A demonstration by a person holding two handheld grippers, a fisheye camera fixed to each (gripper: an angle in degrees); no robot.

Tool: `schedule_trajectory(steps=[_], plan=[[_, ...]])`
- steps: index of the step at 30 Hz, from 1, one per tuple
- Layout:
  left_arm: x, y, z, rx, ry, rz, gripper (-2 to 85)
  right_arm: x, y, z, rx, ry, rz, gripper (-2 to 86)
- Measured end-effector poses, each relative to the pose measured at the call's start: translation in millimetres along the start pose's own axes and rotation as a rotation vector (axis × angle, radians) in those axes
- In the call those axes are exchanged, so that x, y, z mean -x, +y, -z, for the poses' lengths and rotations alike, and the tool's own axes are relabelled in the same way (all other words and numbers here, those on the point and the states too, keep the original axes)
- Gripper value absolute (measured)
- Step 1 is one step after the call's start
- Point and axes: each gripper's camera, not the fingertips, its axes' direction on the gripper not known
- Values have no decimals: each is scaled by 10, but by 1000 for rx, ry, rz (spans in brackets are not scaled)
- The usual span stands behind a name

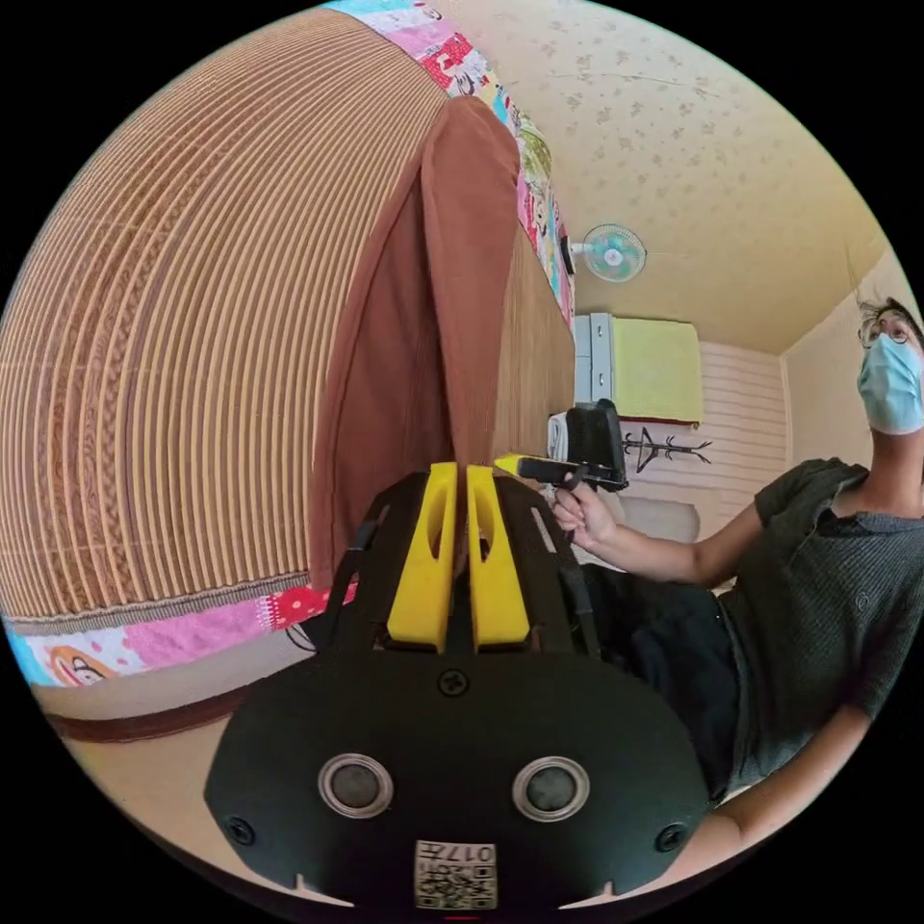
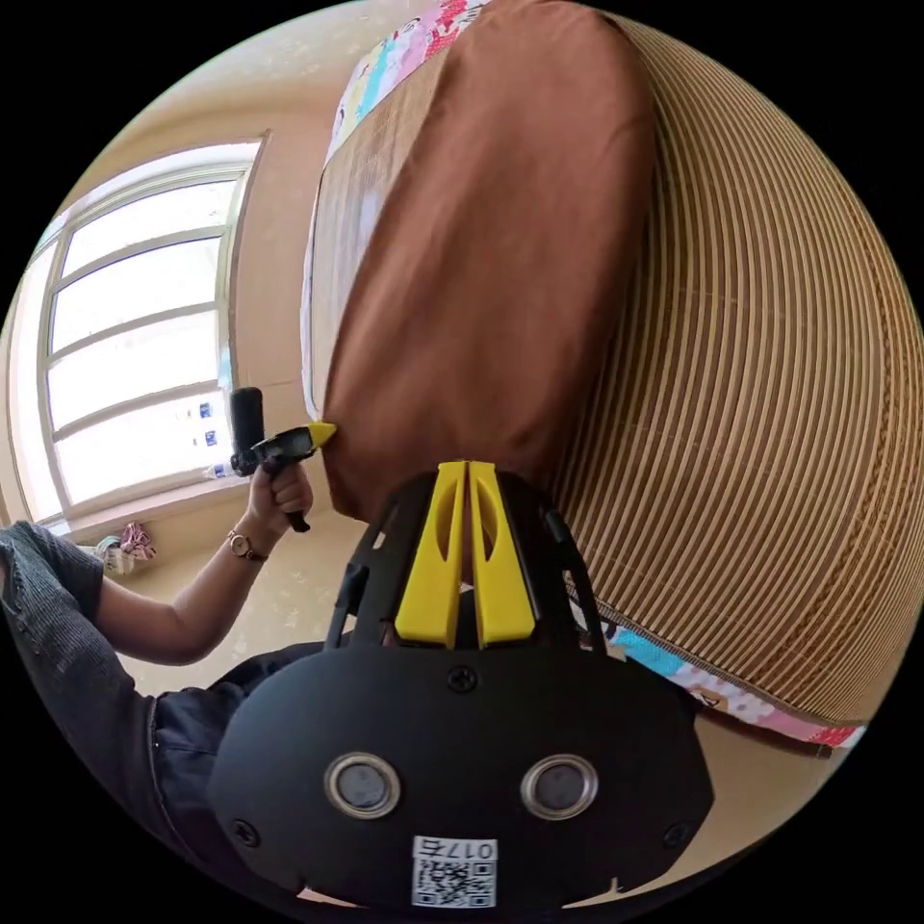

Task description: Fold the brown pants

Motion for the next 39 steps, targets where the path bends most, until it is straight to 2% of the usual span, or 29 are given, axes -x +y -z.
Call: schedule_trajectory(steps=[4, 7, 10, 12, 14, 16, 19, 22, 24, 27, 29, 32, 35, 39], plan=[[147, 74, -106, 34, -191, 131, 12, -76, 164, -123, 47, 91, -52, 19], [37, 71, -160, 56, -396, 181, 58, -274, 208, 32, -44, 16, -104, 46], [-147, 108, -47, -42, -440, 147, 92, -420, 97, 134, -83, 27, -129, 109], [-178, 85, -87, -31, -449, 139, 102, -485, -54, 26, -49, 4, -81, 104], [-215, 64, -308, 63, -505, 114, 99, -489, -153, -115, 15, -43, -43, 80], [-364, 138, -380, 65, -592, 74, 69, -487, -167, -147, 41, 12, -40, 48], [-551, 385, -585, 137, -477, 93, 11, -443, 15, 65, 52, 26, 3, 34], [-762, 718, -971, 274, -373, 68, 4, -452, 434, 342, 55, 158, 20, 31], [-867, 871, -1161, 340, -370, 64, 9, -658, 711, 556, 70, 117, -58, 37], [-965, 892, -1100, 218, -356, 65, 58, -919, 901, 905, -18, 69, -91, 70], [-922, 670, -987, 90, -266, 77, 110, -1106, 852, 1077, -62, 44, -112, 101], [-909, 190, -949, -11, -213, 18, 135, -1372, 553, 1299, -151, -81, -76, 127], [-922, -356, -1037, -29, -236, -39, 133, -1577, 83, 1367, -210, -183, -49, 136], [-946, -836, -1319, 52, -147, -64, 87, -1633, -584, 1112, -150, -260, -1, 100]])
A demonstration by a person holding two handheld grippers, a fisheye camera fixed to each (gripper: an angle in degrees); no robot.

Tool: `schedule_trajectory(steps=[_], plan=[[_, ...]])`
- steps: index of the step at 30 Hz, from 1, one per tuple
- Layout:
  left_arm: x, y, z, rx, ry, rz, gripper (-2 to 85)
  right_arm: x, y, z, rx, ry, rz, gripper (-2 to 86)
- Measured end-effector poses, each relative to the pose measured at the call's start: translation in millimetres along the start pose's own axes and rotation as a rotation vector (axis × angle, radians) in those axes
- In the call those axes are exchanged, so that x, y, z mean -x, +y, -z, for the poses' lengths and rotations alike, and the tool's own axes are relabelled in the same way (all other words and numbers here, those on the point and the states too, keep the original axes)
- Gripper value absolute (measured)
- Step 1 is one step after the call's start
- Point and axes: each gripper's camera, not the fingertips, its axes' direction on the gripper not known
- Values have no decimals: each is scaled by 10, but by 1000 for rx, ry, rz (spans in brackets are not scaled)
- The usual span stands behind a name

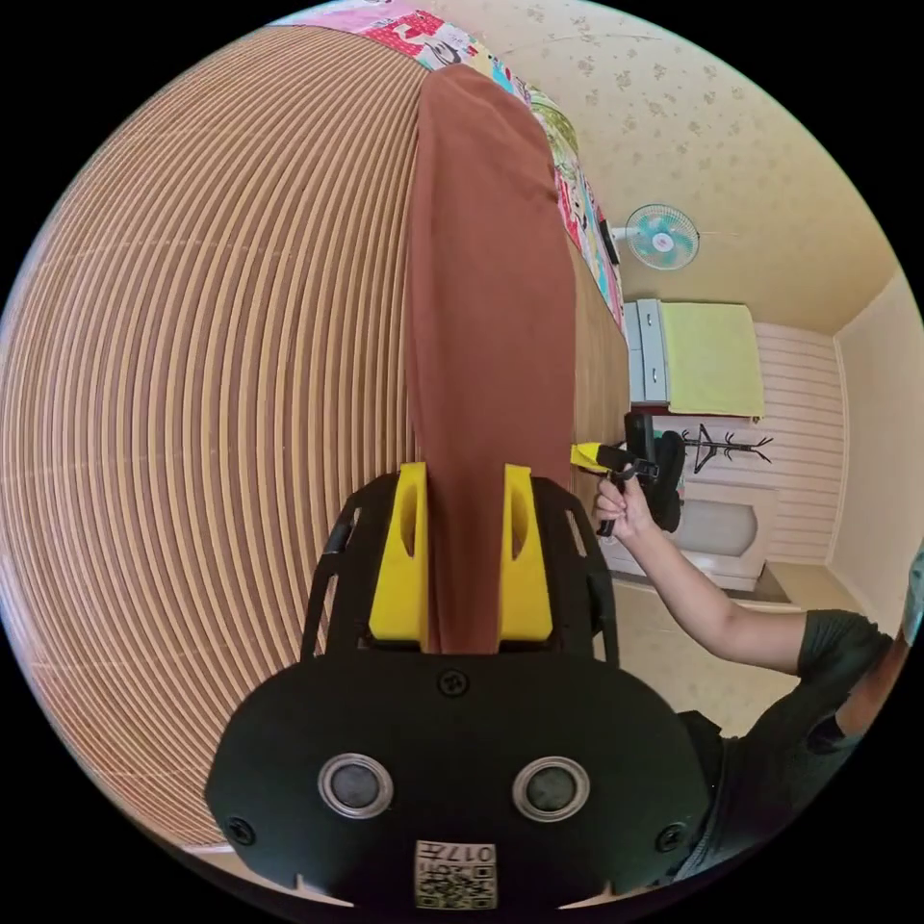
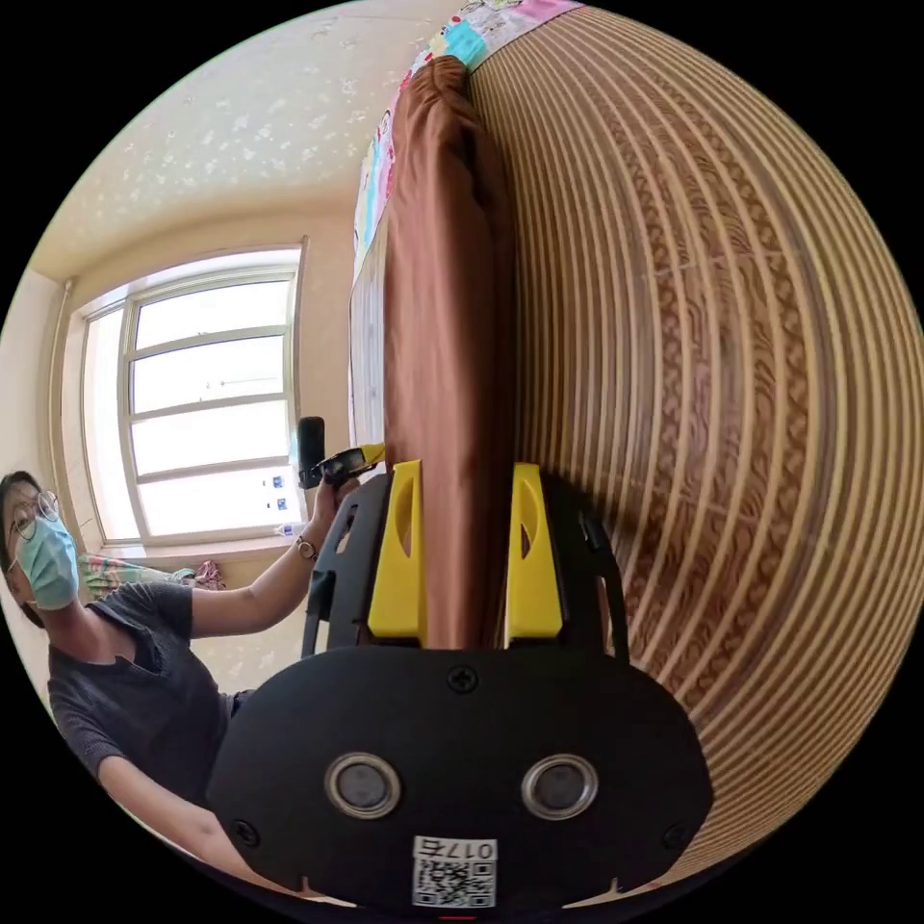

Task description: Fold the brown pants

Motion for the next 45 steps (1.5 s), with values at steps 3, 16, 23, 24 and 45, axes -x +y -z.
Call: schedule_trajectory(steps=[3, 16, 23, 24, 45], plan=[[-10, -73, -126, 87, 3, 47, 47, 25, -96, -207, 57, -52, -47, 45], [-2691, 2020, 1780, -261, 407, -583, 34, 2871, 2009, 1309, -149, -360, 535, 7], [-3915, 2215, 2532, -475, 364, -739, 42, 4318, 2233, 1847, -270, -179, 739, 2], [-3926, 2148, 2517, -482, 320, -712, 42, 4353, 2067, 1810, -267, -74, 694, 1], [-968, 2176, -837, 155, -145, 83, 72, 477, 2444, -397, 128, 294, -225, 82]])
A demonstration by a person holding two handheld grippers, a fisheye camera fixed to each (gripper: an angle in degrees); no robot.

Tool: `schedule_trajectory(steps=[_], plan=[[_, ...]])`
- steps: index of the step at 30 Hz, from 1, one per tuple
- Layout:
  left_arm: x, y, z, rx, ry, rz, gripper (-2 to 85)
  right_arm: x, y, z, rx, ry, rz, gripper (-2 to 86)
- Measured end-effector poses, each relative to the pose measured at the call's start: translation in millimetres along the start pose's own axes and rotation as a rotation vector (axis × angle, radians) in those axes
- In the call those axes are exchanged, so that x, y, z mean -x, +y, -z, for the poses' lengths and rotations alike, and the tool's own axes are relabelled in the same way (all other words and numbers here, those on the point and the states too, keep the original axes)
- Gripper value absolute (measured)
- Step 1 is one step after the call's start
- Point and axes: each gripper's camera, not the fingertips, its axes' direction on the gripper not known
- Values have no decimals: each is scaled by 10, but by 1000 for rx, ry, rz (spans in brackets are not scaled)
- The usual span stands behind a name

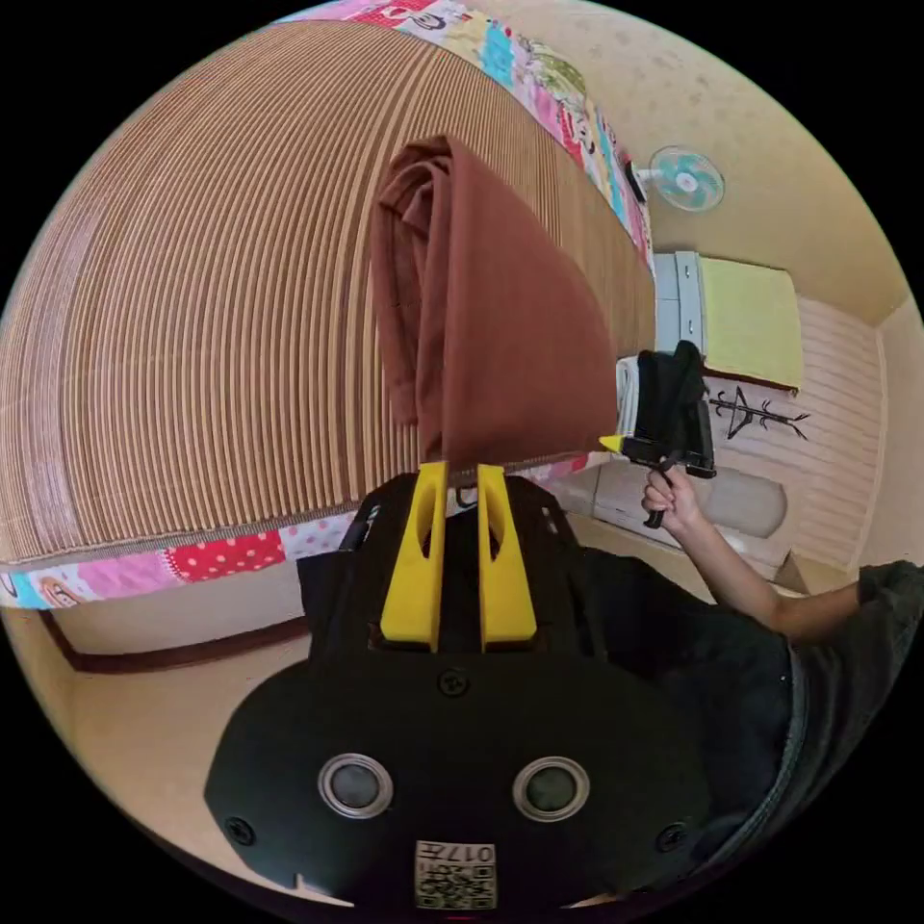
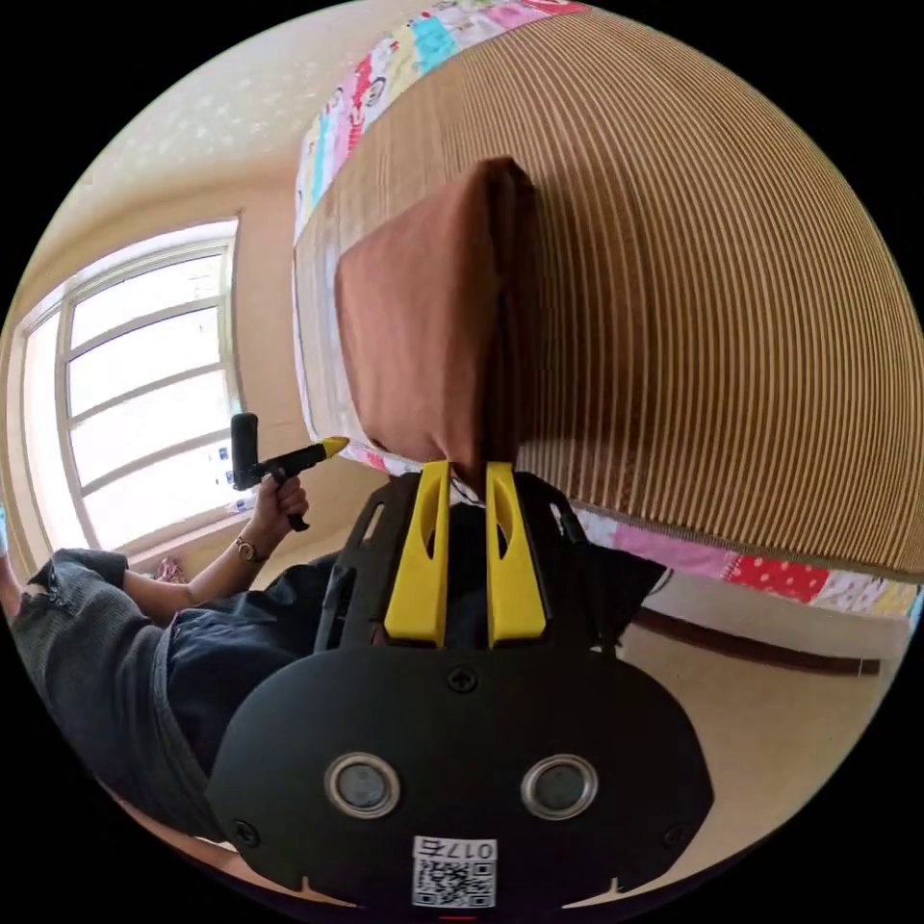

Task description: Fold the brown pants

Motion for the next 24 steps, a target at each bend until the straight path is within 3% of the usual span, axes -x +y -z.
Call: schedule_trajectory(steps=[4, 8, 11, 14, 17, 19, 24], plan=[[225, -94, -2, -38, -26, 40, 131, -143, -19, 147, -73, -11, -30, 121], [374, -930, -37, -102, -44, 3, 168, -102, -706, 338, -178, -79, 48, 163], [469, -1502, -358, -58, -6, 19, 171, -102, -1320, 184, -120, -126, 81, 175], [423, -1690, -670, -67, -48, 48, 146, -76, -1660, -205, 36, -141, 99, 160], [424, -1669, -805, -81, -24, 62, 61, -148, -1587, -408, 21, -224, -15, 126], [557, -1636, -800, -59, 8, 128, 54, -51, -1448, -486, 9, -268, -36, 105], [927, -1257, -111, -165, -83, 125, 52, 1090, -1124, -1111, 113, -349, 122, 66]])
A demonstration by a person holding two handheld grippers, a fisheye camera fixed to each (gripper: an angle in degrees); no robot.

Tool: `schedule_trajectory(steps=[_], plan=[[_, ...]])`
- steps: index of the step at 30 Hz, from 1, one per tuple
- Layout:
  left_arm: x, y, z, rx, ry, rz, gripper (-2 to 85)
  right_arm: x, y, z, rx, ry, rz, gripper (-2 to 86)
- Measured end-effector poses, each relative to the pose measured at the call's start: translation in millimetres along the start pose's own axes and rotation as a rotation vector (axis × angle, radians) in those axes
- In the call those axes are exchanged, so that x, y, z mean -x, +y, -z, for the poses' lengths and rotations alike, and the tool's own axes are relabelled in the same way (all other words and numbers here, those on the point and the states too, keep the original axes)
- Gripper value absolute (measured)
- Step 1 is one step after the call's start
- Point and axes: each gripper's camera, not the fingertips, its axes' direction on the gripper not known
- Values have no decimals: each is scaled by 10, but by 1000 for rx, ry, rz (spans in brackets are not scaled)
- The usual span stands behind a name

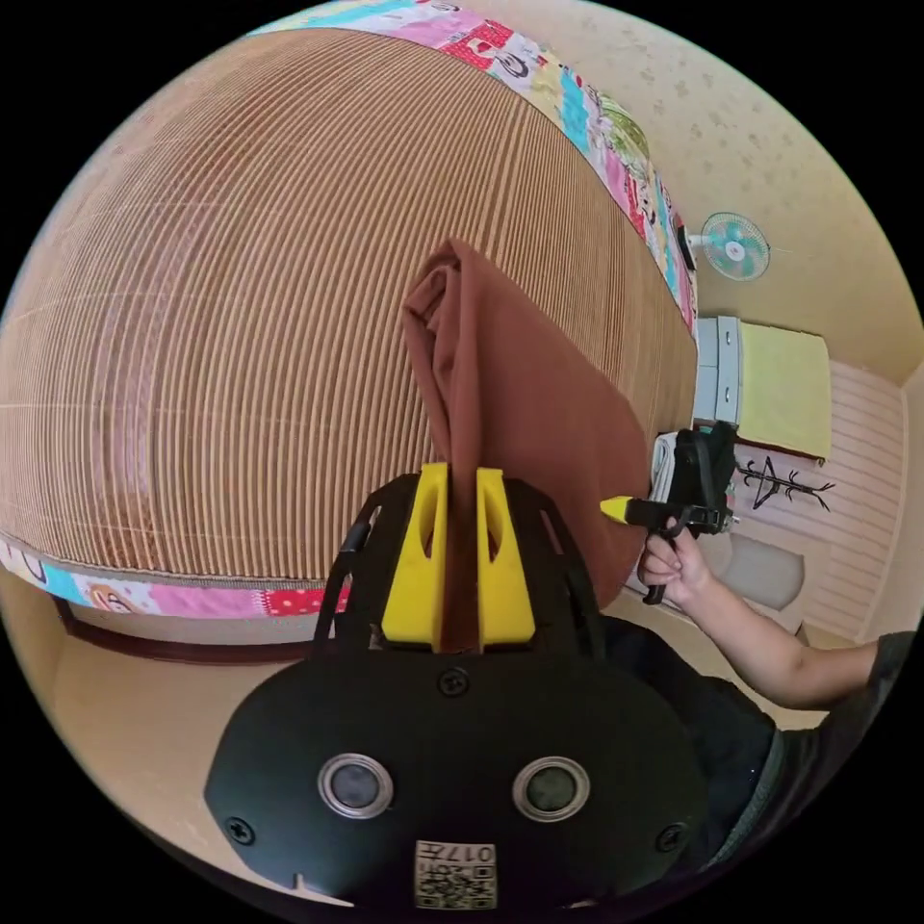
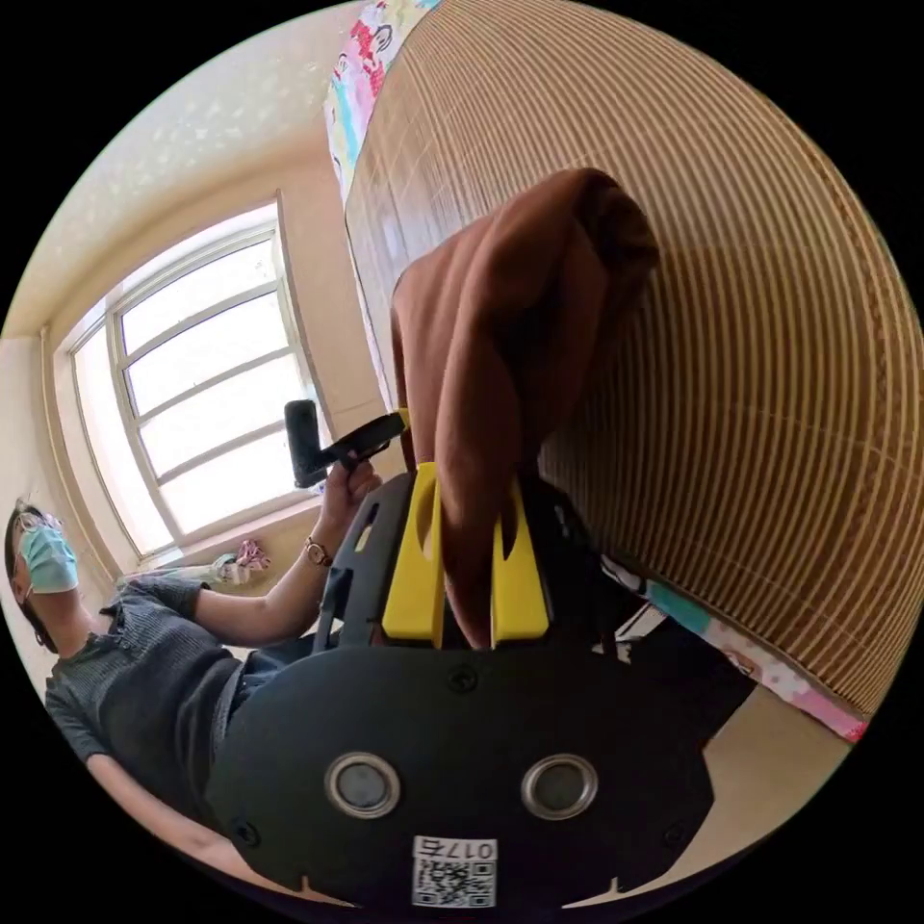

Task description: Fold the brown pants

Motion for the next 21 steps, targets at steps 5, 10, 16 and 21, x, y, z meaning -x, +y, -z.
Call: schedule_trajectory(steps=[5, 10, 16, 21], plan=[[934, 191, 1475, -268, -129, 52, 52, 1144, -417, -1302, 60, -132, 191, 62], [1969, 27, 2398, -461, -437, 301, 82, 1860, -1161, -2665, 132, -32, 173, 83], [2600, 499, 1960, -624, -339, 603, 70, 2270, -832, -2692, 140, 174, 371, 22], [1739, 663, 322, -422, -361, 333, 12, 1649, -50, -1594, 93, 479, 244, 7]])
